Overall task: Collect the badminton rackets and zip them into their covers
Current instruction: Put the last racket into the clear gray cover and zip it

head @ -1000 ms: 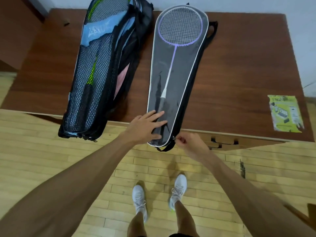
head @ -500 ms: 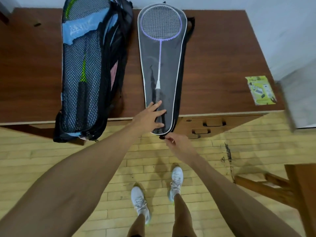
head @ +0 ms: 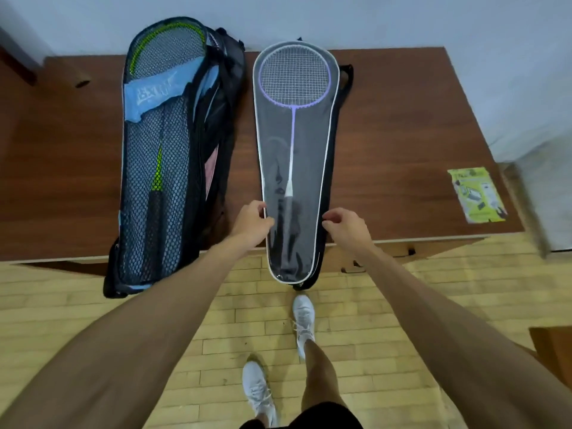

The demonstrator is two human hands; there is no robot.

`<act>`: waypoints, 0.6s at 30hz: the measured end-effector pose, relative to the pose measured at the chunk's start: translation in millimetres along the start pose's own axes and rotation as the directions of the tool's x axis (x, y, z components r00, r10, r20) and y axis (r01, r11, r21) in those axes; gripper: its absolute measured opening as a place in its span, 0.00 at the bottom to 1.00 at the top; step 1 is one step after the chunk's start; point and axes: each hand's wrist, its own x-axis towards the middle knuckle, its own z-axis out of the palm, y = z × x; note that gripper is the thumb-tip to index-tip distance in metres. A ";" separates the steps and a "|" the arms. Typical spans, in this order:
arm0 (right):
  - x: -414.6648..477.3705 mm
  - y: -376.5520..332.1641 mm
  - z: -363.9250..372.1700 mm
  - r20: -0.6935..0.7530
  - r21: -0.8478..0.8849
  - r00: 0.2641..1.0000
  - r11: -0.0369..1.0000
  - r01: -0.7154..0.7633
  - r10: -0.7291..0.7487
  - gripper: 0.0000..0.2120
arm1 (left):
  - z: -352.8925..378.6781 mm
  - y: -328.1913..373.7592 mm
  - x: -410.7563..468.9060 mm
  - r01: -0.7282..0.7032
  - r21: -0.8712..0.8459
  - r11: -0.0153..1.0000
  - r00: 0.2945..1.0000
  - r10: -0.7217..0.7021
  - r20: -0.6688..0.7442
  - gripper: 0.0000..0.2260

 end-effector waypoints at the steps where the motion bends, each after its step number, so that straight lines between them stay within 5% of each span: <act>1: 14.3 -1.2 -1.9 -0.003 0.041 1.000 0.999 -0.026 0.026 0.14 | 0.8 3.5 7.0 0.037 -0.044 0.998 0.999 -0.037 -0.007 0.17; 5: 69.2 -10.0 -11.5 0.057 0.433 0.977 0.877 -0.208 0.204 0.23 | 4.9 25.2 36.0 0.210 -0.228 0.951 0.969 -0.234 -0.085 0.24; 7: 89.1 -18.2 -17.0 0.108 0.464 0.968 0.849 -0.252 0.228 0.26 | 5.9 35.6 49.5 0.239 -0.302 0.923 0.955 -0.279 -0.096 0.23; 10: 105.3 -30.0 -21.9 0.157 0.416 0.969 0.877 -0.241 0.191 0.20 | 2.8 49.2 58.8 0.159 -0.331 0.930 0.979 -0.193 -0.071 0.15; 18: 96.3 -79.4 -34.4 0.163 0.512 0.983 0.859 -0.011 -0.085 0.05 | -49.3 86.3 39.8 -0.003 -0.382 0.924 0.999 -0.011 -0.034 0.16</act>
